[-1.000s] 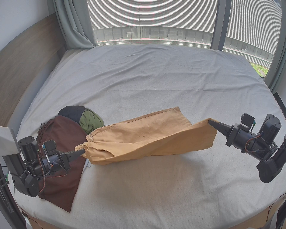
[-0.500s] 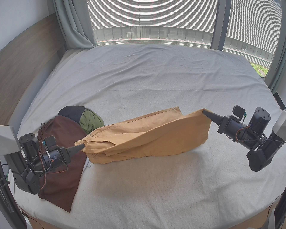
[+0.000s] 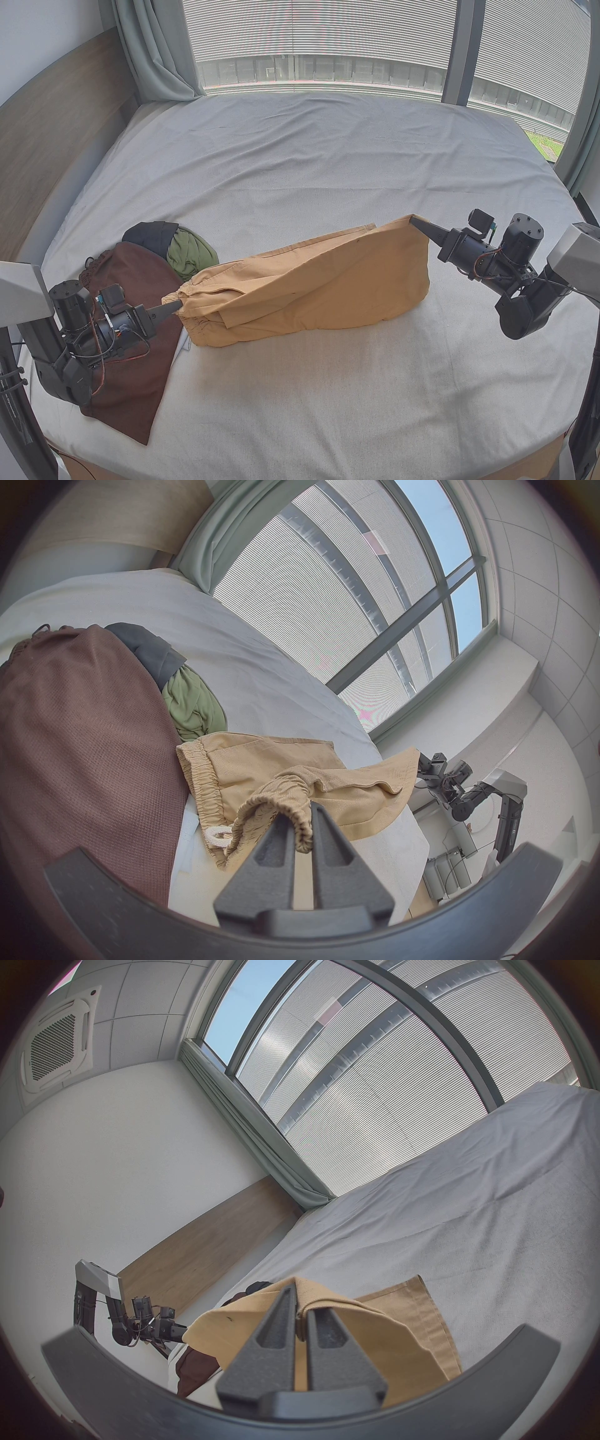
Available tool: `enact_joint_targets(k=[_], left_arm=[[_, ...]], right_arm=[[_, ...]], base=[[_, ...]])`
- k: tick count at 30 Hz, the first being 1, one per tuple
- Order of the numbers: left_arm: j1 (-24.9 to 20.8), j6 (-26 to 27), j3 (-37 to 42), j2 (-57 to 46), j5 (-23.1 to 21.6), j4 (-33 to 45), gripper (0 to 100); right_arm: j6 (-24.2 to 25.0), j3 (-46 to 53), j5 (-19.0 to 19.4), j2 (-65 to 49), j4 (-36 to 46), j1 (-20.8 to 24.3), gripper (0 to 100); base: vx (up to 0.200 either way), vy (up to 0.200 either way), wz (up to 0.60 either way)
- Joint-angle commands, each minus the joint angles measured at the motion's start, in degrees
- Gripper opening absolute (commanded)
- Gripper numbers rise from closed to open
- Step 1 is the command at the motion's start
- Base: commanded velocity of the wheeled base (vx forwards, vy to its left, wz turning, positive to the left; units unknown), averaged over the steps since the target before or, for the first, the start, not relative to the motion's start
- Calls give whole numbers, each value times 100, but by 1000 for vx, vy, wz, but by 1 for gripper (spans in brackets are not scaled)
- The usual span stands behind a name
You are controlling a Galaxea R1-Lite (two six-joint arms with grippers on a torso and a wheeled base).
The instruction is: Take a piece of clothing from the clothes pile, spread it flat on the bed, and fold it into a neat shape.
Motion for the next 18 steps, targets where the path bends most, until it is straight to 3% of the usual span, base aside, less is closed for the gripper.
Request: enact_joint_targets(k=[1,18], left_arm=[[-109,-86,-193,254,169,-5,0],[-65,-411,-747,597,266,-5,0]], right_arm=[[82,-512,0,449,28,0,0],[179,-1655,0,1117,502,-35,0]], base=[[0,0,0],[0,0,0]])
